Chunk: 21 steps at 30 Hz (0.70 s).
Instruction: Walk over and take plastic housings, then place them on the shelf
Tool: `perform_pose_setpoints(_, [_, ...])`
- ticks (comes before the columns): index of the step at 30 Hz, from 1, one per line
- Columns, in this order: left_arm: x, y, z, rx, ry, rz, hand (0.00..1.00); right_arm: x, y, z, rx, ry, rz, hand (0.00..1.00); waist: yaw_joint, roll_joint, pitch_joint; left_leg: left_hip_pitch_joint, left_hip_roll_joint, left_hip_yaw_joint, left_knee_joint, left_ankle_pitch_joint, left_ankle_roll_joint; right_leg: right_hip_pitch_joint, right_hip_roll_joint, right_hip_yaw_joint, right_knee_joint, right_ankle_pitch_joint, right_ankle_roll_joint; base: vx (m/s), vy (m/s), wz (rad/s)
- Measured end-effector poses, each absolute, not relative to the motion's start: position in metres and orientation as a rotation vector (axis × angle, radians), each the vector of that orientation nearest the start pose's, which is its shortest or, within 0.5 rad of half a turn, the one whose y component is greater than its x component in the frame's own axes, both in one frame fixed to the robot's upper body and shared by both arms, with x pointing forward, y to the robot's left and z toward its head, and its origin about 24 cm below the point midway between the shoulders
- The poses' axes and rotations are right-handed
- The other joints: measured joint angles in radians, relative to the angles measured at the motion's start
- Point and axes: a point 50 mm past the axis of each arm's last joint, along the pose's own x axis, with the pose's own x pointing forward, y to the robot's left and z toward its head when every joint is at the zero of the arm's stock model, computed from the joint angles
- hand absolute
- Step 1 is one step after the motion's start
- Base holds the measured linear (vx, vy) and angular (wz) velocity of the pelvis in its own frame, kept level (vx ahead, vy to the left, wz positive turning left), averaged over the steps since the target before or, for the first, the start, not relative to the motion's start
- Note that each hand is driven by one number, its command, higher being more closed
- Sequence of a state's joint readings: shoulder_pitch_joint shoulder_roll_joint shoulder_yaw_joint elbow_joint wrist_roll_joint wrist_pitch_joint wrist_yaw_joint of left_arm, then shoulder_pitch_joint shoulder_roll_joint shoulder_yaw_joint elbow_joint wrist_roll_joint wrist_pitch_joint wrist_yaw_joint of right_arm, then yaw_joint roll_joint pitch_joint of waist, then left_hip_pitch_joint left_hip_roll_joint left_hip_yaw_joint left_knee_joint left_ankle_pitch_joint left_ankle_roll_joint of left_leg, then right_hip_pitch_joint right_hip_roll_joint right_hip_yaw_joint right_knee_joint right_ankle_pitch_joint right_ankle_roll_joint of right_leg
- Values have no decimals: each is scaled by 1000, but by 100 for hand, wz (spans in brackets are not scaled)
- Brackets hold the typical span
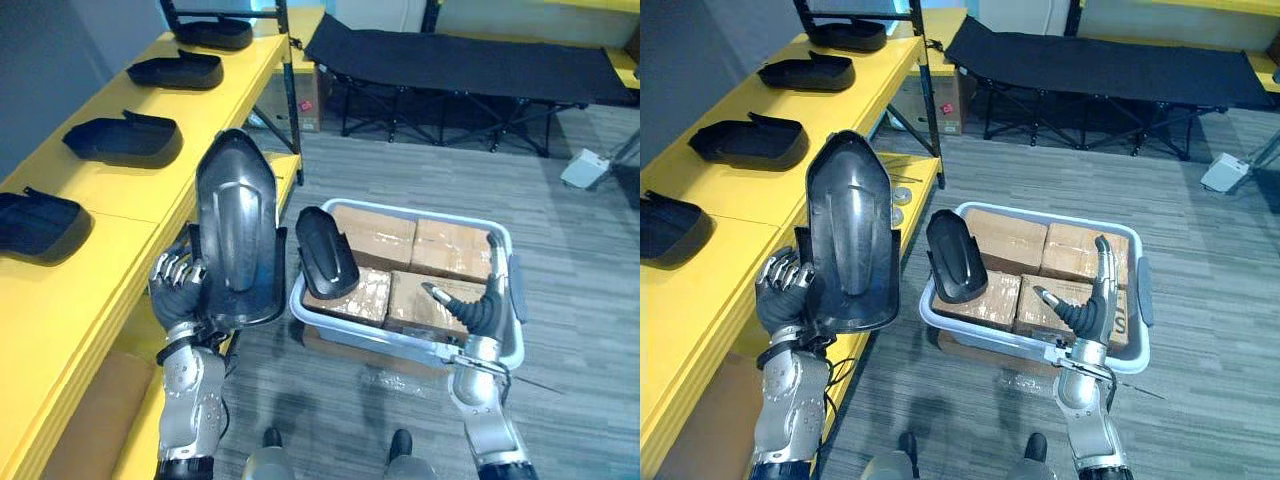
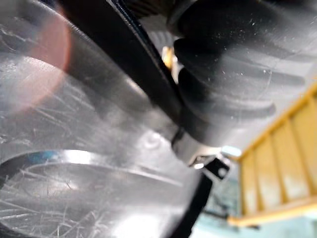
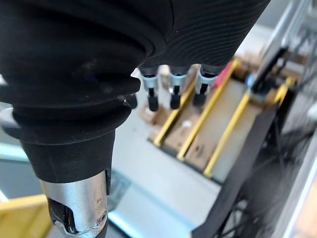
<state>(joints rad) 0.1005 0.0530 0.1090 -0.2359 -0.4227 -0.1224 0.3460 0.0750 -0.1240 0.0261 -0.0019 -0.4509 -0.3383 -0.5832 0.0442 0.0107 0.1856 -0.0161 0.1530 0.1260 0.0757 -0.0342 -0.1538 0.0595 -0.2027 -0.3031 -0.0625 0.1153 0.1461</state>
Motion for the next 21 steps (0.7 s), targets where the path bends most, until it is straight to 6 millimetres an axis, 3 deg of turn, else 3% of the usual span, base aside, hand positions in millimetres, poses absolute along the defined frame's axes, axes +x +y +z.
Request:
perform_pose_setpoints(6, [203, 215, 85, -388, -245, 458, 100, 230, -168, 62, -410, -360, -410, 0, 39, -5, -19, 15, -36, -56, -26, 7, 10, 28, -37, -64, 47, -32, 6, 16, 37, 29])
perform_pose_setpoints(9, [192, 228, 89, -363, -269, 490, 100, 230, -161, 59, -389, -333, -402, 0, 55, -12, -25, 17, -42, -93, -44, 11, 14, 19, -51, -99, 122, -66, -17, 3, 40, 40])
perform_pose_setpoints(11, [183, 237, 92, -345, -285, 519, 100, 231, -157, 59, -384, -325, -384, 0, 66, -23, -36, 12, -40, -130, -74, 27, 20, 16, -45, -89, 141, -69, -20, 14, 8, 51])
perform_pose_setpoints(15, [181, 242, 93, -365, -294, 517, 100, 232, -161, 60, -398, -331, -383, 0, 60, -30, -45, -24, -32, -245, -121, 85, 19, 32, -17, -14, 142, -80, -30, 16, -1, 89])
perform_pose_setpoints(21, [177, 244, 90, -399, -288, 535, 100, 245, -163, 69, -433, -385, -350, 0, 94, -29, -45, -41, -38, -299, -122, 112, -6, 61, -15, -26, 146, -168, -18, -29, -50, 28])
